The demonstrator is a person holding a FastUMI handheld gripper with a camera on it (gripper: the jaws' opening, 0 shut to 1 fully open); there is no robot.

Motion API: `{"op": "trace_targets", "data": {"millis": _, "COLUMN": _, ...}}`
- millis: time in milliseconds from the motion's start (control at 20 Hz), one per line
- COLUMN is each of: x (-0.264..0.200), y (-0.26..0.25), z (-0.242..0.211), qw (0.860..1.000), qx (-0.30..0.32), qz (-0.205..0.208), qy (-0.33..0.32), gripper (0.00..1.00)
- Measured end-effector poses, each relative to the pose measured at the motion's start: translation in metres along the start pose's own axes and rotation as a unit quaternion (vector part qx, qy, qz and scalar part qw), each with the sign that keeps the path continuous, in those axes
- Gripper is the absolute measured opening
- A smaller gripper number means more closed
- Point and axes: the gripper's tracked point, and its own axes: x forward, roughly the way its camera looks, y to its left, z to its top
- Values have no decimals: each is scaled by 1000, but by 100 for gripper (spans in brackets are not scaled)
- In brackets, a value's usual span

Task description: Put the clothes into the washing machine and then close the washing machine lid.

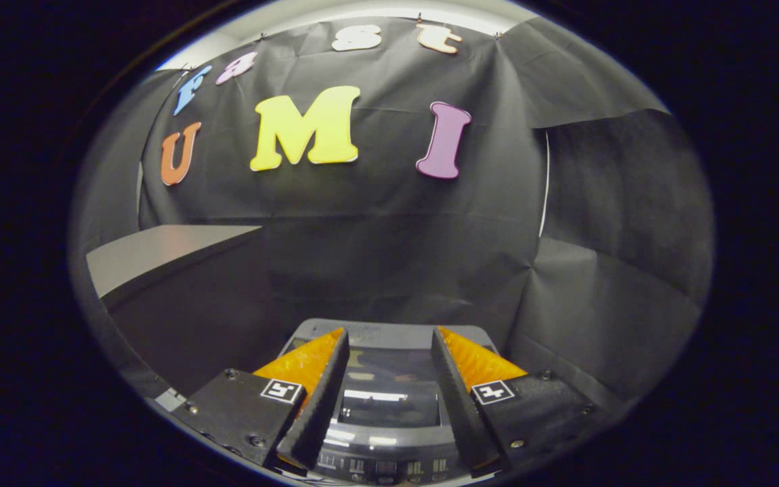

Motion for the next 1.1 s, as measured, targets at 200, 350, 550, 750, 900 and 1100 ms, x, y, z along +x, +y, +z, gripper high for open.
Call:
{"op": "trace_targets", "data": {"millis": 200, "x": -79, "y": 3, "z": -38, "qw": 1000, "qx": -5, "qz": -23, "qy": 15, "gripper": 77}}
{"op": "trace_targets", "data": {"millis": 350, "x": -155, "y": 14, "z": -62, "qw": 999, "qx": 5, "qz": -39, "qy": 17, "gripper": 77}}
{"op": "trace_targets", "data": {"millis": 550, "x": -249, "y": 38, "z": -72, "qw": 999, "qx": 0, "qz": -43, "qy": 2, "gripper": 77}}
{"op": "trace_targets", "data": {"millis": 750, "x": -333, "y": 51, "z": -64, "qw": 999, "qx": -7, "qz": -37, "qy": -16, "gripper": 77}}
{"op": "trace_targets", "data": {"millis": 900, "x": -384, "y": 52, "z": -61, "qw": 999, "qx": -5, "qz": -32, "qy": -26, "gripper": 77}}
{"op": "trace_targets", "data": {"millis": 1100, "x": -435, "y": 45, "z": -56, "qw": 998, "qx": 5, "qz": -40, "qy": -43, "gripper": 84}}
